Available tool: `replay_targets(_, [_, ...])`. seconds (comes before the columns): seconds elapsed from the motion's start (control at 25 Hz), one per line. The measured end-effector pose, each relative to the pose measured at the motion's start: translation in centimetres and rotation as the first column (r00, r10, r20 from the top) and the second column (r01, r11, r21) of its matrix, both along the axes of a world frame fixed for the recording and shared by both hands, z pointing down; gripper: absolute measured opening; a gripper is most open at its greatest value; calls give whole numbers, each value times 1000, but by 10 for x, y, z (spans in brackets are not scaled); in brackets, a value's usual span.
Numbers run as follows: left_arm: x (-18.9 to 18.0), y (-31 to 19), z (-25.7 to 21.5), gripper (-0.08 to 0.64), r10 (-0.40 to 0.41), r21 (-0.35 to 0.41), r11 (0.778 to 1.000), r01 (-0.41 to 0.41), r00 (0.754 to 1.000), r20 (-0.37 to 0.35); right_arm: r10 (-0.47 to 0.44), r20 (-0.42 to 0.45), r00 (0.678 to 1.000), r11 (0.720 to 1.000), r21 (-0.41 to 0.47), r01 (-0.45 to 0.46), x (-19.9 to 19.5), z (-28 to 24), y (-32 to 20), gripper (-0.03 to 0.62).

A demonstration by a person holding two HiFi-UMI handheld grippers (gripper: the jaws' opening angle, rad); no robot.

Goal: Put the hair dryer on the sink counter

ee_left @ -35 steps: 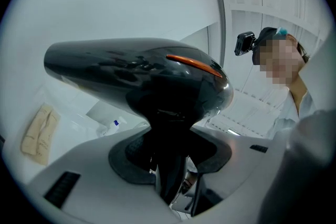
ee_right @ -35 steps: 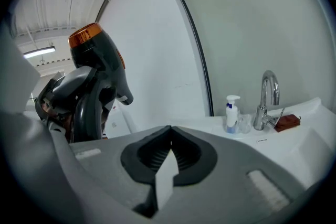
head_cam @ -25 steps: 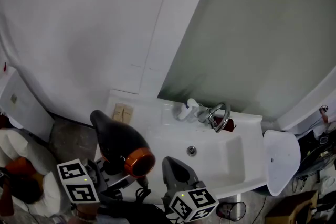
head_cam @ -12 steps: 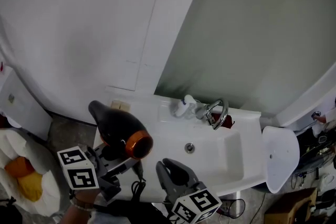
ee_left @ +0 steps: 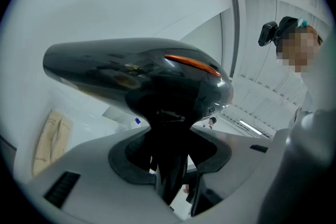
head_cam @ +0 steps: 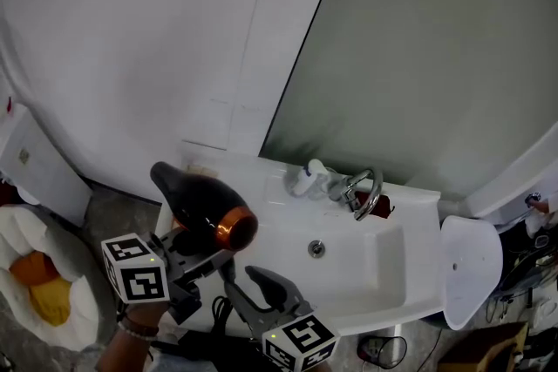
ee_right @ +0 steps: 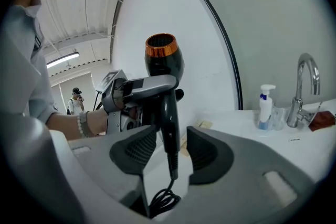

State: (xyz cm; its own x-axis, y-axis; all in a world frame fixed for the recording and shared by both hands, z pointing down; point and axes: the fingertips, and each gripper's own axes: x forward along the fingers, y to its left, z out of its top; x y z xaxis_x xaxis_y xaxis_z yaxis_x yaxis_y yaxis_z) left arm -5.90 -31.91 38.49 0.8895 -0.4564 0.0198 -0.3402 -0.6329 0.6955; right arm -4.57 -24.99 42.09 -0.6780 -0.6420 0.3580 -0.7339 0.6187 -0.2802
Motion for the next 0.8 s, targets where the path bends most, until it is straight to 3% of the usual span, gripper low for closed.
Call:
replay_targets(0.36, [20, -16, 20, 176, 25, -15, 1000, -23, 996, 84, -16, -15, 1000, 999, -53, 15, 0, 40, -12, 184])
replay_targets(0.8, [33, -38, 46, 176, 61, -33, 998, -55, 972, 227, 48, 9, 999, 989, -144, -46, 0, 73, -25, 176])
